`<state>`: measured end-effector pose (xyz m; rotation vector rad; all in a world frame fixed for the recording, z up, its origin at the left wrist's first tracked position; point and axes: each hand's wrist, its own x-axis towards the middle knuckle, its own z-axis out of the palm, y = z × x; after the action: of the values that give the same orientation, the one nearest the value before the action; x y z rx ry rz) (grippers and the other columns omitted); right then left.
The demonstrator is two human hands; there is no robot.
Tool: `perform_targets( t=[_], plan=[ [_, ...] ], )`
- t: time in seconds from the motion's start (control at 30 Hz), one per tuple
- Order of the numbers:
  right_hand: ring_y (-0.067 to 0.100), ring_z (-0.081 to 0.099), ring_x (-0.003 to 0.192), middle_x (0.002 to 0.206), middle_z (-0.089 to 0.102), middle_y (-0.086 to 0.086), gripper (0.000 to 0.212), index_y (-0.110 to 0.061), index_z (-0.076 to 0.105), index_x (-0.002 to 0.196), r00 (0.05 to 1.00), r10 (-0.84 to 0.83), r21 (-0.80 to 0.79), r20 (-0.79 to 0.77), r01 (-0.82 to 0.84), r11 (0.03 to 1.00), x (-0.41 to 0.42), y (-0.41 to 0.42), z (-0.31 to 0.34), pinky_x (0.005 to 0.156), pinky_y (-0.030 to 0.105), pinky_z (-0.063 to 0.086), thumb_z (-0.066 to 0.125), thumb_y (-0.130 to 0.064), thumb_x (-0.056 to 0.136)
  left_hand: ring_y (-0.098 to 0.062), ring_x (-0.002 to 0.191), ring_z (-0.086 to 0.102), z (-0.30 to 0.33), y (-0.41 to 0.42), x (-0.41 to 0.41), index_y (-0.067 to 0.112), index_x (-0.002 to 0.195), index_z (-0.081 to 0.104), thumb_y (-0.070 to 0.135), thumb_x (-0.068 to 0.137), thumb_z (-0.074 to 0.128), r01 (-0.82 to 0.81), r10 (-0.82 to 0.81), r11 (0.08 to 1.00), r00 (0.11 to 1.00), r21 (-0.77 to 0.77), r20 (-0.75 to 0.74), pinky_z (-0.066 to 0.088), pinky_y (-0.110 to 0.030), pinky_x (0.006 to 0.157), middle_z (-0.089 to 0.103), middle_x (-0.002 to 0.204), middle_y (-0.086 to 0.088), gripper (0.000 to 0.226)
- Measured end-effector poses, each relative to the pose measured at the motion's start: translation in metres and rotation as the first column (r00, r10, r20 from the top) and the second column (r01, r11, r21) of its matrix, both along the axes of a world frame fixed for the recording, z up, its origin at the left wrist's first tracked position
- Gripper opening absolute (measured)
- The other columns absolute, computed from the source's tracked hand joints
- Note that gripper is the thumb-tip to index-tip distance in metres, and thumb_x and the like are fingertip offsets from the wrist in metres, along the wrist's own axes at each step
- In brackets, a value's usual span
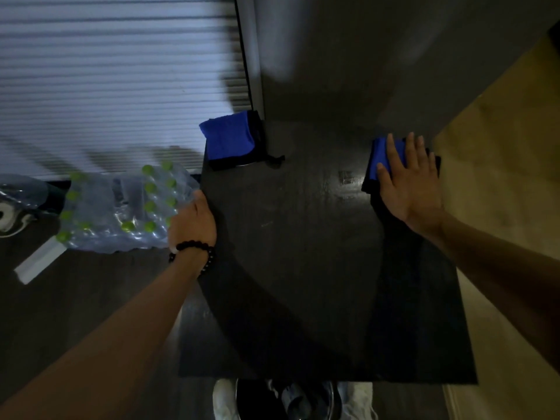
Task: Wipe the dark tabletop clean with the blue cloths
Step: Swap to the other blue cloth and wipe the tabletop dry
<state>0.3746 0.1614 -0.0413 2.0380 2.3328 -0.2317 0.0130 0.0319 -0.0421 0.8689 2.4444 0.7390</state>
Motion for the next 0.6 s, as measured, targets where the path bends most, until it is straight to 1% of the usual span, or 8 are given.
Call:
perform_targets(
  t=[0.07, 0.17, 0.27, 0.33, 0.43, 0.53, 0.57, 0.6],
  plan=[
    [0.032, -0.003, 0.155, 0.168, 0.0, 0.016, 0.066, -0.03, -0.005, 0.16, 1.0, -0.024, 0.03, 0.013, 0.023, 0.999, -0.006, -0.01, -0.001, 0.125, 0.051, 0.004, 0.008, -0.058, 0.103, -0.02, 0.064, 0.051, 0.001, -0.001, -0.001, 0.018, 0.065, 0.049, 0.052, 0.098, 0.021, -0.005, 0.005, 1.0, 1.0, -0.003, 0.01, 0.037, -0.037, 0.066, 0.053, 0.066, -0.007, 0.056],
    [0.033, 0.0, 0.155, 0.168, 0.002, 0.018, 0.066, -0.027, -0.004, 0.161, 1.0, -0.011, 0.042, 0.029, 0.009, 0.999, -0.015, -0.022, -0.001, 0.125, 0.052, 0.005, 0.008, -0.057, 0.103, -0.023, 0.068, 0.052, 0.002, -0.001, -0.001, 0.013, 0.072, 0.055, 0.053, 0.098, 0.02, -0.003, 0.004, 1.0, 1.0, -0.025, 0.031, 0.037, -0.036, 0.068, 0.055, 0.071, -0.009, 0.059],
    [0.033, 0.001, 0.155, 0.168, 0.003, 0.018, 0.067, -0.027, -0.002, 0.161, 0.999, 0.008, 0.047, 0.035, -0.01, 0.999, -0.027, -0.033, -0.002, 0.125, 0.052, 0.006, 0.008, -0.057, 0.103, -0.018, 0.067, 0.049, 0.004, 0.0, -0.001, 0.021, 0.065, 0.05, 0.053, 0.098, 0.023, -0.038, 0.041, 0.999, 0.995, -0.036, 0.086, 0.036, -0.036, 0.072, 0.049, 0.067, -0.002, 0.053],
    [0.032, 0.001, 0.155, 0.168, 0.004, 0.017, 0.066, -0.027, -0.002, 0.161, 0.999, 0.016, 0.055, 0.033, -0.018, 0.998, -0.037, -0.04, -0.002, 0.125, 0.05, 0.004, 0.009, -0.056, 0.103, -0.019, 0.073, 0.05, 0.005, 0.0, -0.002, 0.025, 0.065, 0.047, 0.051, 0.098, 0.026, -0.046, 0.048, 0.999, 0.991, -0.021, 0.125, 0.035, -0.036, 0.076, 0.047, 0.069, 0.001, 0.047],
    [0.031, 0.0, 0.155, 0.168, 0.003, 0.017, 0.066, -0.027, -0.002, 0.161, 0.999, 0.04, 0.058, 0.036, -0.042, 0.997, -0.054, -0.049, -0.003, 0.125, 0.05, 0.004, 0.008, -0.057, 0.103, -0.024, 0.089, 0.051, 0.007, -0.001, -0.003, 0.014, 0.084, 0.058, 0.05, 0.099, 0.027, -0.057, 0.058, 0.998, 0.982, -0.007, 0.178, 0.035, -0.036, 0.082, 0.055, 0.087, -0.005, 0.05],
    [0.032, 0.0, 0.155, 0.168, 0.003, 0.017, 0.067, -0.027, -0.001, 0.161, 0.997, 0.073, 0.053, 0.026, -0.074, 0.996, -0.072, -0.057, -0.003, 0.125, 0.05, 0.004, 0.008, -0.058, 0.102, -0.031, 0.1, 0.054, 0.013, 0.0, 0.001, 0.012, 0.103, 0.061, 0.044, 0.1, 0.031, -0.074, 0.06, 0.995, 0.98, 0.065, 0.19, 0.038, -0.039, 0.091, 0.059, 0.108, -0.018, 0.044],
    [0.032, 0.0, 0.155, 0.168, 0.004, 0.017, 0.068, -0.027, -0.001, 0.161, 0.996, 0.083, 0.054, 0.025, -0.084, 0.995, -0.08, -0.061, -0.003, 0.124, 0.05, 0.004, 0.008, -0.058, 0.101, -0.033, 0.107, 0.054, 0.014, -0.001, 0.001, 0.008, 0.111, 0.061, 0.04, 0.1, 0.032, -0.067, 0.049, 0.993, 0.983, 0.096, 0.176, 0.036, -0.037, 0.095, 0.06, 0.116, -0.02, 0.044],
    [0.032, 0.0, 0.155, 0.168, 0.004, 0.017, 0.068, -0.027, -0.001, 0.161, 0.996, 0.091, 0.054, 0.025, -0.092, 0.994, -0.087, -0.064, -0.003, 0.124, 0.05, 0.003, 0.007, -0.057, 0.101, -0.033, 0.115, 0.052, 0.015, -0.002, 0.001, 0.006, 0.119, 0.059, 0.038, 0.101, 0.033, -0.05, 0.031, 0.991, 0.987, 0.123, 0.155, 0.031, -0.03, 0.097, 0.058, 0.125, -0.021, 0.044]
  ],
)
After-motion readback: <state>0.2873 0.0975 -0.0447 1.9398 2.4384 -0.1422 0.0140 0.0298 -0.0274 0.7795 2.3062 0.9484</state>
